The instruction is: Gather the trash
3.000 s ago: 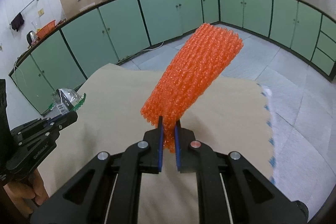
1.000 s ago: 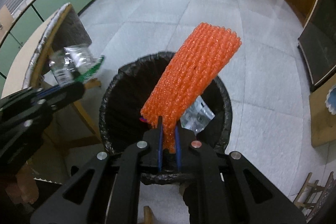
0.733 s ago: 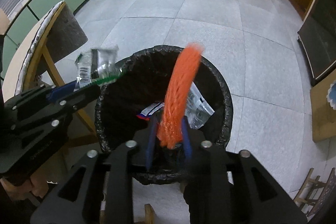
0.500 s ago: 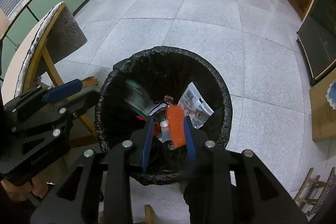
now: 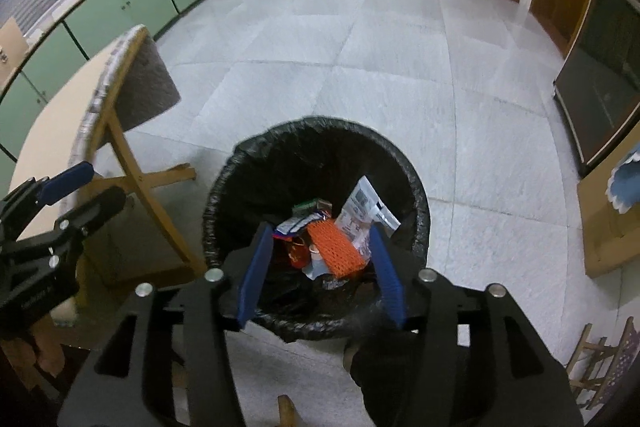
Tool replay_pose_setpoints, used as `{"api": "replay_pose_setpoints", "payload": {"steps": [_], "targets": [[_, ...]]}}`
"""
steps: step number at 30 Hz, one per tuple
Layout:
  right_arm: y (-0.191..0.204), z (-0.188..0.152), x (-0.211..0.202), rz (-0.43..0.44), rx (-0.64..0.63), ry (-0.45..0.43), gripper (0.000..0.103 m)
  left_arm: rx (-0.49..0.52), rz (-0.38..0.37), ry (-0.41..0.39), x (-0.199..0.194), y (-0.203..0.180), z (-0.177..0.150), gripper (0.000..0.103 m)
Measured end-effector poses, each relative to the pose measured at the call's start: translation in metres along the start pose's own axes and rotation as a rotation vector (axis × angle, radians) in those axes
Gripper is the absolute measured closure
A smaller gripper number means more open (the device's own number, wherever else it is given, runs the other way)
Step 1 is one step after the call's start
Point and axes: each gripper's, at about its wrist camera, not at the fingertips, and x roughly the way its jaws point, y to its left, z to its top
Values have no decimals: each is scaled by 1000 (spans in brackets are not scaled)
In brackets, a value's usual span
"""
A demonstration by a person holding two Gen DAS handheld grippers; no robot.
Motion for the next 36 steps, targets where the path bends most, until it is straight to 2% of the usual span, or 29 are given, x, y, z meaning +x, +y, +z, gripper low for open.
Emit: {"api": "replay_pose_setpoints", "payload": {"steps": [2, 7, 9, 12, 14, 18, 23, 28, 36], "targets": [[11, -1, -26, 0, -19, -46, 42, -19, 10, -25, -21, 5, -2, 36], [32, -2, -82, -25, -25, -145, 23, -44, 53, -93, -81, 10, -10, 25], [41, -3, -105, -51, -25, -178, 14, -55, 89, -132, -111, 14, -14, 17], [57, -5, -141, -106, -42, -236, 9, -80, 138, -182, -152, 20, -19, 7], [68, -7, -168, -154, -46, -288, 5, -107, 180, -219, -178, 26, -21, 6], [84, -13, -203, -172, -26, -327, 5, -161, 245, -262, -223, 35, -29, 6], [104, -22, -237, -214, -58, -374, 5, -239, 286, -300, -267, 41, -41, 6], [113, -39, -266, -158, -86, -404, 5, -231, 317, -349, -305, 28, -54, 6], [119, -54, -315, -171, -78, -549, 5, -247, 347, -419, -351, 14, -64, 6]]}}
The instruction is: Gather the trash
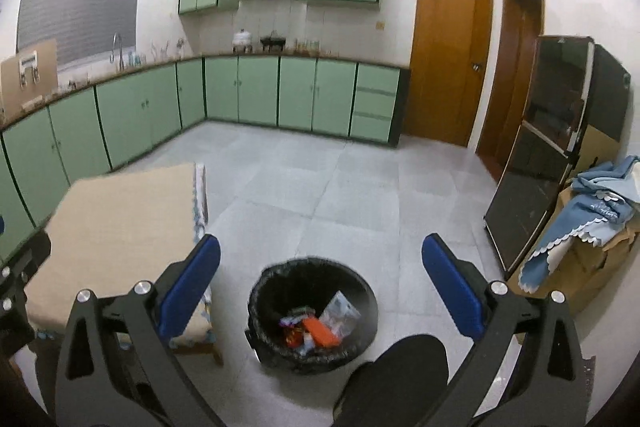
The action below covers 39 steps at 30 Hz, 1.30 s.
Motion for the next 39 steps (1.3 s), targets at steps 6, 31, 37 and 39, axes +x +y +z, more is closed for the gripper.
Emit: {"api": "replay_pose_setpoints", "payload": {"steps": [6, 31, 37, 39], "targets": [[-5, 10, -8, 14, 37, -33, 5, -19, 57, -18, -22, 3, 3, 6], [3, 26, -21, 19, 40, -136, 5, -78, 83, -119, -49, 23, 28, 6], [1, 25, -24, -3, 65, -147, 5, -86, 106, -107, -49, 28, 26, 6], [1, 23, -24, -7, 62, -147, 5, -91, 110, -109, -50, 29, 26, 6]]}}
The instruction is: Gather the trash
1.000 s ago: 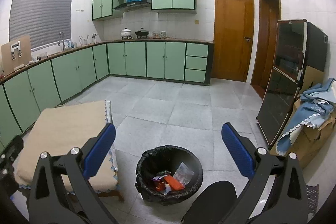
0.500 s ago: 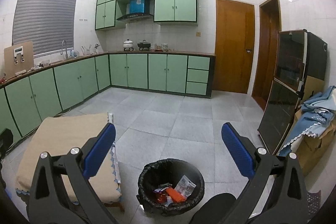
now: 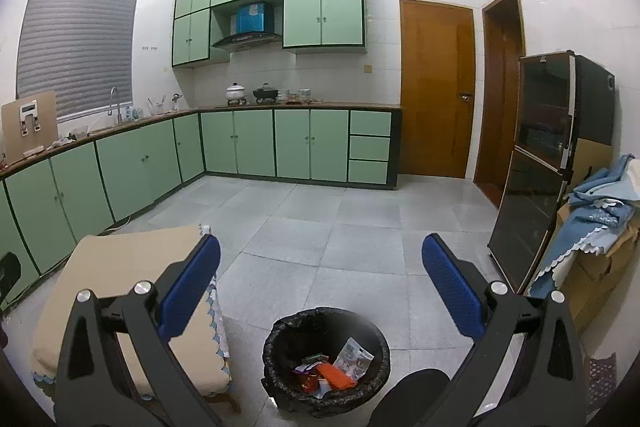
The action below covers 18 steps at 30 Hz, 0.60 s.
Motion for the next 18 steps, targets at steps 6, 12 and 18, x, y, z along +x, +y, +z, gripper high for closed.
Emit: {"api": "replay_pose_setpoints", "payload": {"steps": [6, 12, 18], "targets": [[0, 2, 1, -1, -1, -2, 5, 0, 3, -4, 0, 2, -1, 6], [0, 1, 2, 0, -1, 1, 5, 1, 8, -5, 0, 1, 0, 6], [-1, 0, 2, -2, 4, 1, 5, 4, 9, -3, 1, 0, 0, 6]]}}
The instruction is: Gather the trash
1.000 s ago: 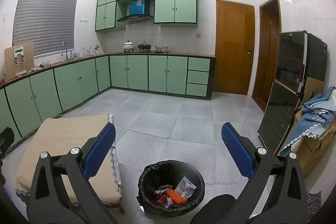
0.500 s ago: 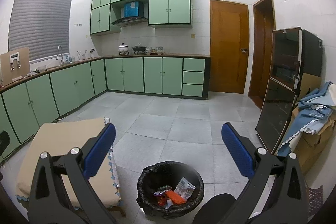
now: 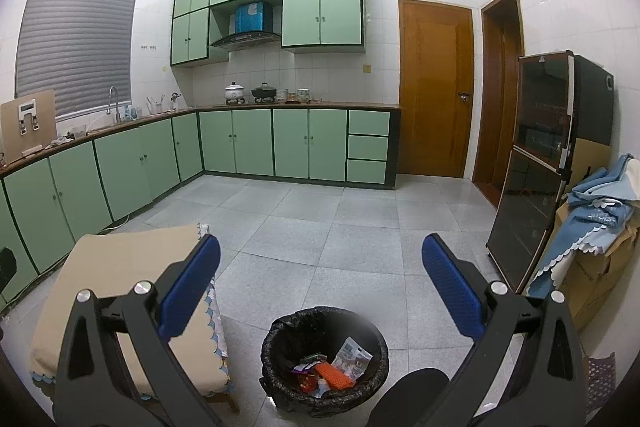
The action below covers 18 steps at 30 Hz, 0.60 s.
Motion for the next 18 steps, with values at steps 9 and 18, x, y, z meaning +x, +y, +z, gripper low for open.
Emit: {"api": "replay_pose_setpoints", "payload": {"steps": [9, 18], "targets": [[-3, -1, 1, -2, 5, 4, 5, 2, -1, 2, 0, 0, 0, 6], [-4, -2, 1, -1, 9, 3, 5, 6, 1, 2, 1, -1, -1, 6]]}}
